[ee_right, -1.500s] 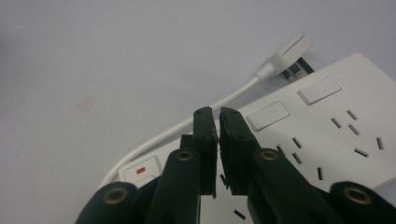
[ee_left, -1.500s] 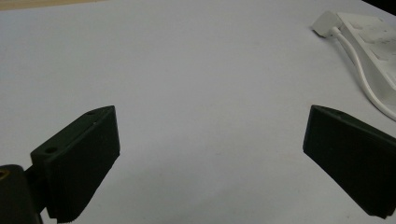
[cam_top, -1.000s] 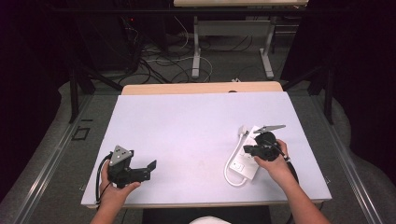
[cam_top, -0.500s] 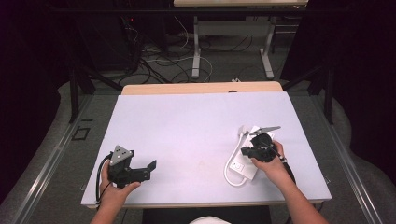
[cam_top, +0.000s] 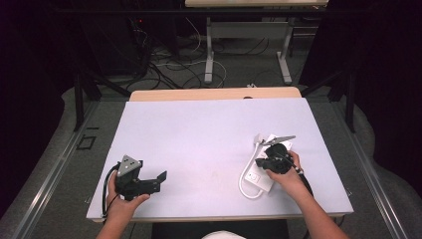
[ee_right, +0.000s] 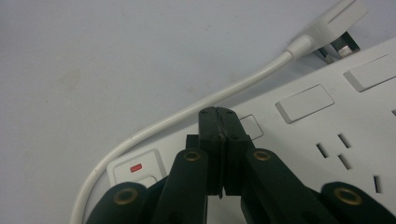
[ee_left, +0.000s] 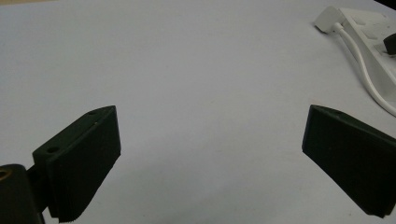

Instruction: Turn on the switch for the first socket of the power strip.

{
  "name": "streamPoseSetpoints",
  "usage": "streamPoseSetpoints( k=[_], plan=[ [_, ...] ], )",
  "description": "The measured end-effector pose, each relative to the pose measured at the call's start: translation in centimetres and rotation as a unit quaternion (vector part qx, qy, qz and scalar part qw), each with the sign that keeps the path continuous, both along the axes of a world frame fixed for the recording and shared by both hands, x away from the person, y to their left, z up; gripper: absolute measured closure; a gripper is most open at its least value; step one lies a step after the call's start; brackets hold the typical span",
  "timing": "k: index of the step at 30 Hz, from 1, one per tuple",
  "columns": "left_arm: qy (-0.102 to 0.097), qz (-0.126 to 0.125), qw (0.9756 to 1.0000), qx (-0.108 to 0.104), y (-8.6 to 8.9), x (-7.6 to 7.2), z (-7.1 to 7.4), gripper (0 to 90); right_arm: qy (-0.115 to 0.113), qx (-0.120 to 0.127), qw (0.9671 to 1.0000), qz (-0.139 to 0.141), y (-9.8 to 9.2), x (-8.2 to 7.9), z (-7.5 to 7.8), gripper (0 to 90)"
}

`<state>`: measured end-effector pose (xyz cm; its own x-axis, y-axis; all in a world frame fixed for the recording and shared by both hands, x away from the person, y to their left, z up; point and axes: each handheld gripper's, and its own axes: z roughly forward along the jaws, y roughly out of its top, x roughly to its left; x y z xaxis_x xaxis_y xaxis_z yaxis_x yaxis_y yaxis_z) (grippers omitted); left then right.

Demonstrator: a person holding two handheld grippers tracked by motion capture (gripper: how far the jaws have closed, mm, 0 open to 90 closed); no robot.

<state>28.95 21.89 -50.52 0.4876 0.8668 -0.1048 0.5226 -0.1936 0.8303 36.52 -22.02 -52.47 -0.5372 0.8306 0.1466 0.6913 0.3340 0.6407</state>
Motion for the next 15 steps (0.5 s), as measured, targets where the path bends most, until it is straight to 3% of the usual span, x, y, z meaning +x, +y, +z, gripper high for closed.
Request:
streamPoseSetpoints(
  k=[15],
  plan=[
    [0.0,-0.001,1.0,0.002,-0.07,0.01,-0.07,4.4,-0.013,-0.013,0.9998,0.01,0.19,-0.1,-0.1,90.0]
  ],
)
